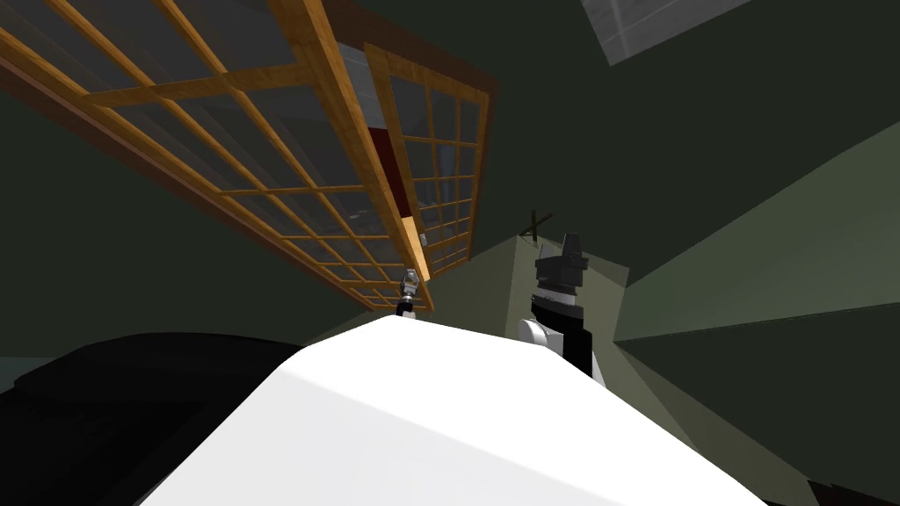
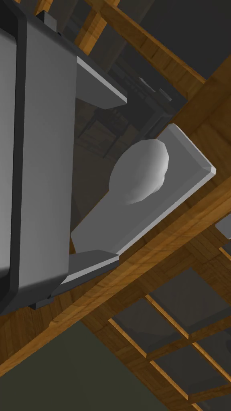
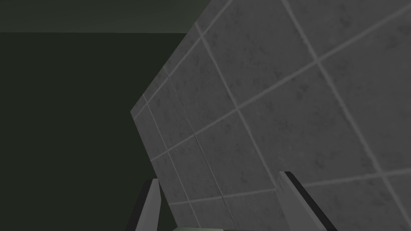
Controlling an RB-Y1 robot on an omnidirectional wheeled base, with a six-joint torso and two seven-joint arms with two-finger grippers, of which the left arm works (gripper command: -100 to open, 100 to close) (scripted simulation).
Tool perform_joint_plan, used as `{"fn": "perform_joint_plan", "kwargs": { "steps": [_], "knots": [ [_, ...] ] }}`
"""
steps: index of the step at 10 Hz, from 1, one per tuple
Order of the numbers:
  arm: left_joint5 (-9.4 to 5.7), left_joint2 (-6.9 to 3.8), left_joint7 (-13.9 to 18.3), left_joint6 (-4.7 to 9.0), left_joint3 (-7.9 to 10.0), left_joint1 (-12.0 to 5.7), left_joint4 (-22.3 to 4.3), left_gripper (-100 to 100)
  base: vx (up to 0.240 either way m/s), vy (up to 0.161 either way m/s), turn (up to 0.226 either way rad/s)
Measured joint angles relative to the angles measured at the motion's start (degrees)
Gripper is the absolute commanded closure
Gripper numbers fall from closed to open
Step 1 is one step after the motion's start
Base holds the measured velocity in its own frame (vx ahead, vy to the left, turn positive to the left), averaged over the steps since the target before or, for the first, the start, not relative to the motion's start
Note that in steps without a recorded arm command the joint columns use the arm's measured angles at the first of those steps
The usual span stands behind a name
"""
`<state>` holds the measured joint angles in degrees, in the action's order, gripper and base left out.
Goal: Pull the door open
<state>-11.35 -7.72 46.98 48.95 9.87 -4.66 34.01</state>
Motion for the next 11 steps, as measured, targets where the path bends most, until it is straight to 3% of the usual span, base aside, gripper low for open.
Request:
{"fn": "perform_joint_plan", "kwargs": {
  "steps": [11],
  "knots": [
    [-5.37,-0.26,15.9,0.41,-3.87,-2.35,-1.6,-100,-0.070,0.036,-0.069]
  ]
}}
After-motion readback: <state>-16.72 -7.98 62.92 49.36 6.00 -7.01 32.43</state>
